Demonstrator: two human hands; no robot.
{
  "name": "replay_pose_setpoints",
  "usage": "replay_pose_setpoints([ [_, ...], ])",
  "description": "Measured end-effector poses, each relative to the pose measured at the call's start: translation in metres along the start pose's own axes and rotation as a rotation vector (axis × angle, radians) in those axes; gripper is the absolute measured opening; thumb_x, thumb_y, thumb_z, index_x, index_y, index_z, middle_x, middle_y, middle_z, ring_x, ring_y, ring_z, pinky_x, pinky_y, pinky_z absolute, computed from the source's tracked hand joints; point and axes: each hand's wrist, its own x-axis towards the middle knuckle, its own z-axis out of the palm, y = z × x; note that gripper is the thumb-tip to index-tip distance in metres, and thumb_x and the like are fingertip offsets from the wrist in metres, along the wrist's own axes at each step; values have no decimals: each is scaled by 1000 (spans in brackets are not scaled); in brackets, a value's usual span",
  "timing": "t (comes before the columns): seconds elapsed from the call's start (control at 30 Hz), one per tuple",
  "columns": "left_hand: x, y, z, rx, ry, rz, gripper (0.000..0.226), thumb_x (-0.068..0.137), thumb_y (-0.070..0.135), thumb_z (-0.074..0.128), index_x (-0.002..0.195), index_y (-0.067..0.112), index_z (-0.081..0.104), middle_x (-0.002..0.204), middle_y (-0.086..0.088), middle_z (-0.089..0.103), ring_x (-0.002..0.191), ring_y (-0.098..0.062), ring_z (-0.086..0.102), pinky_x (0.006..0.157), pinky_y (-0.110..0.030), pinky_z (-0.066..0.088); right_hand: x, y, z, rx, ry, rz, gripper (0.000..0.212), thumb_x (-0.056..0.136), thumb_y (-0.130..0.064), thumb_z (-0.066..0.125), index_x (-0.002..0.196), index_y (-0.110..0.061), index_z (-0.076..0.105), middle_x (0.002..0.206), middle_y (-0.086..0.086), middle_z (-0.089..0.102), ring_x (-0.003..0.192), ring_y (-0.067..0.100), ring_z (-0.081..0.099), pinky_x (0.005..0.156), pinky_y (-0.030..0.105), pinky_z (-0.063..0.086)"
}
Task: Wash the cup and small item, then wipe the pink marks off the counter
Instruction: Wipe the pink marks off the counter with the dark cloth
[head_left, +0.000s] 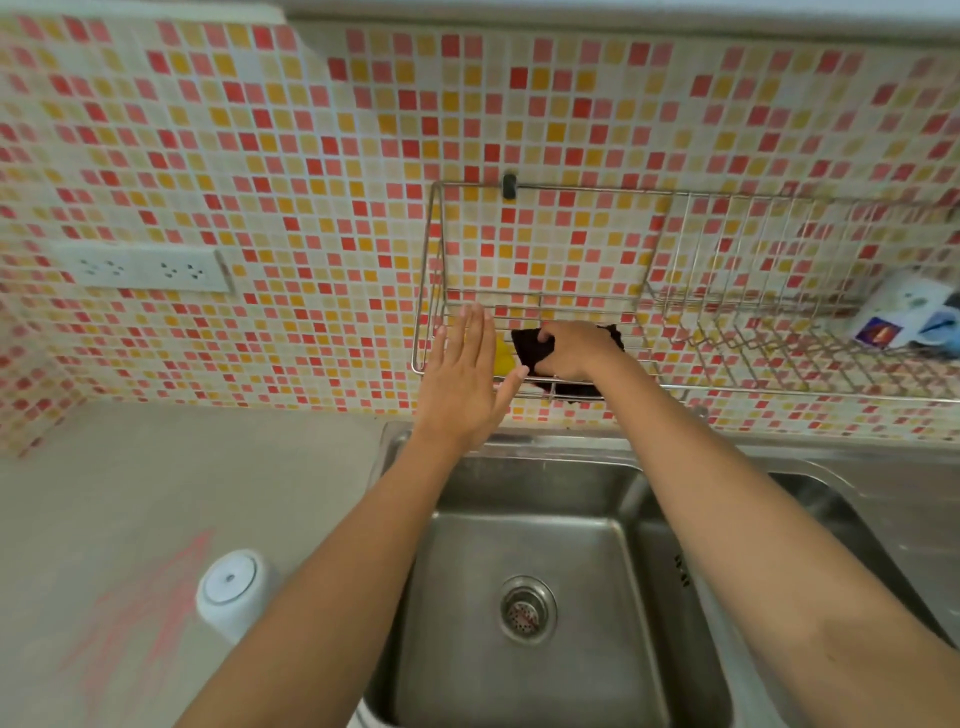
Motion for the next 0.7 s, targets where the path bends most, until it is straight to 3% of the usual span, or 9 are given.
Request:
replay_pose_setpoints([
  [0.2,0,-1,-2,-18,-32,-1,81,91,65,-2,151,11,-10,159,-5,-17,144,-18,-22,114,-35,-19,0,7,8,55,184,-52,28,84,-11,60,111,-19,64,111,10,64,95,28,60,74,33,49],
  [0.43,3,2,-5,-18,-74,-16,77,94,62,4,151,12,-9,159,-4,-16,144,-17,-22,112,-34,-21,17,16,17,27,207,51,30,88,-9,55,117,-18,55,119,18,52,107,38,51,87,47,49],
  [0.5,5,4,-11,-68,-93,0,75,97,59,10,151,11,-7,160,-6,-13,145,-17,-20,114,-34,-19,10,16,10,66,346,64,33,92,-8,49,124,-16,52,124,21,47,112,40,47,90,47,47],
  [0.6,-18,3,-19,-230,-75,76,72,100,53,25,152,9,0,161,-7,-7,147,-18,-13,120,-37,-9,-24,8,-1,275,743,-51,31,92,-8,46,123,-9,52,124,21,47,111,36,49,89,40,47],
  [0.7,-76,-17,-19,-390,-9,81,70,100,45,35,153,13,3,161,-2,-4,146,-12,-12,120,-30,-5,-69,-25,-4,495,1058,-230,24,85,-5,48,106,-2,59,112,21,52,100,28,53,79,12,37],
])
